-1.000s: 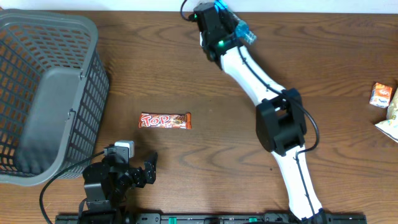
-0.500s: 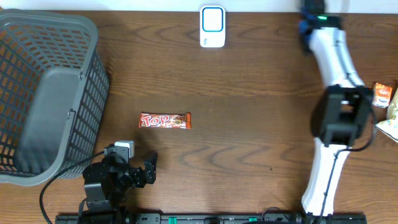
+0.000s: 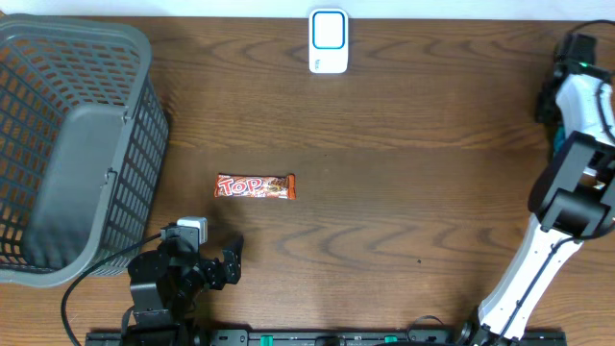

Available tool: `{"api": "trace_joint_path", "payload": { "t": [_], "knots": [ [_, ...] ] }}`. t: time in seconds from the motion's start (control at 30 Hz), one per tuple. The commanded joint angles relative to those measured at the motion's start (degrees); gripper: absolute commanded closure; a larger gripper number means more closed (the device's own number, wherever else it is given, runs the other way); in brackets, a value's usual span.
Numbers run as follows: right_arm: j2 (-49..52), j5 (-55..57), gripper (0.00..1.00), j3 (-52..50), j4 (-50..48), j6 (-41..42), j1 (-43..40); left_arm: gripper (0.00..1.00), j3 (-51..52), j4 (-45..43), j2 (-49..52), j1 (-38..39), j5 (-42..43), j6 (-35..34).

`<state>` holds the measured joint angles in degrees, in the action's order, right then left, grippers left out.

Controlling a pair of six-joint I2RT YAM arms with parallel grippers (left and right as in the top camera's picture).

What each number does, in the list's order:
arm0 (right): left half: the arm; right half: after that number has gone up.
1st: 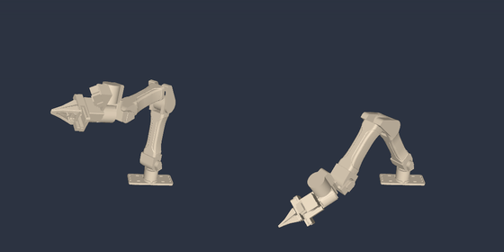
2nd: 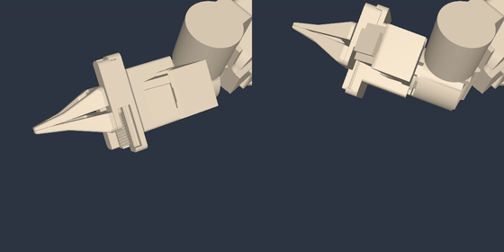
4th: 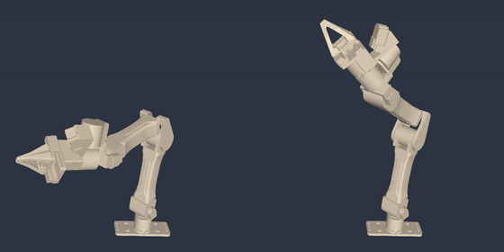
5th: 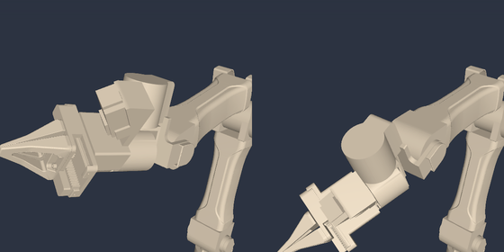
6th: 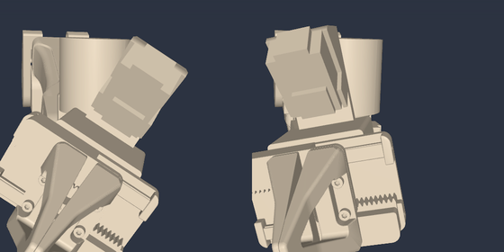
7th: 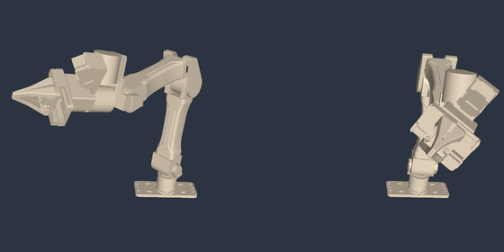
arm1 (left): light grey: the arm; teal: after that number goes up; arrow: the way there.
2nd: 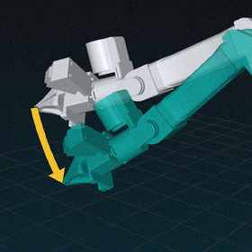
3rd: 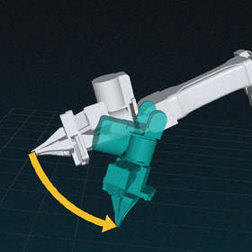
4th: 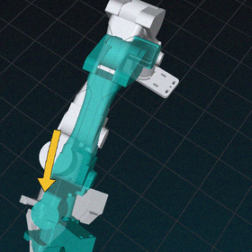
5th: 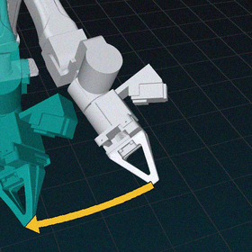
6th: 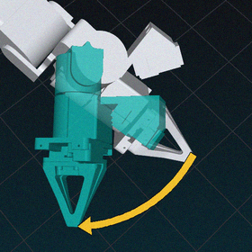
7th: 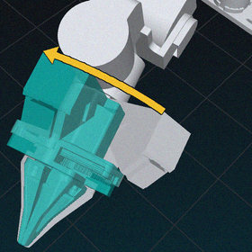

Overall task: Scan the item barcode
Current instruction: 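Carry the bottle right and set it down at the table's right edge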

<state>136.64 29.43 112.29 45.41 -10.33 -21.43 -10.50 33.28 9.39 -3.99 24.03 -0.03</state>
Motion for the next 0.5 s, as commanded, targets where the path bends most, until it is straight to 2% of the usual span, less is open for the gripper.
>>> {"api": "trace_joint_path", "payload": {
  "t": [0.0, 0.07, 0.1, 0.27, 0.47],
  "knots": [
    [-2.8, 3.5, 0.26, -0.2, 0.6, 3.2, -1.9, 0.02, -0.1, 0.2, 0.0, -0.2, 0.1, -0.1],
    [-4.5, 4.5, 0.04, -0.2, 0.6, 5.3, -1.6, 0.02, -0.1, 0.2, 0.0, -0.2, 0.1, -0.1],
    [-5.9, 4.3, 0.01, -0.2, 0.5, 7.4, -1.1, 0.02, -0.1, 0.2, 0.0, -0.2, 0.1, 0.0],
    [-14.4, -7.4, 0.01, -0.2, 0.5, 10.7, 2.6, 0.02, -0.1, 0.2, 0.0, -0.2, 0.1, 0.0],
    [-24.3, -39.0, 0.01, -0.2, 4.1, 10.7, 11.1, 0.02, -0.1, 0.2, 0.0, -0.2, 0.1, -0.1]
  ]
}}
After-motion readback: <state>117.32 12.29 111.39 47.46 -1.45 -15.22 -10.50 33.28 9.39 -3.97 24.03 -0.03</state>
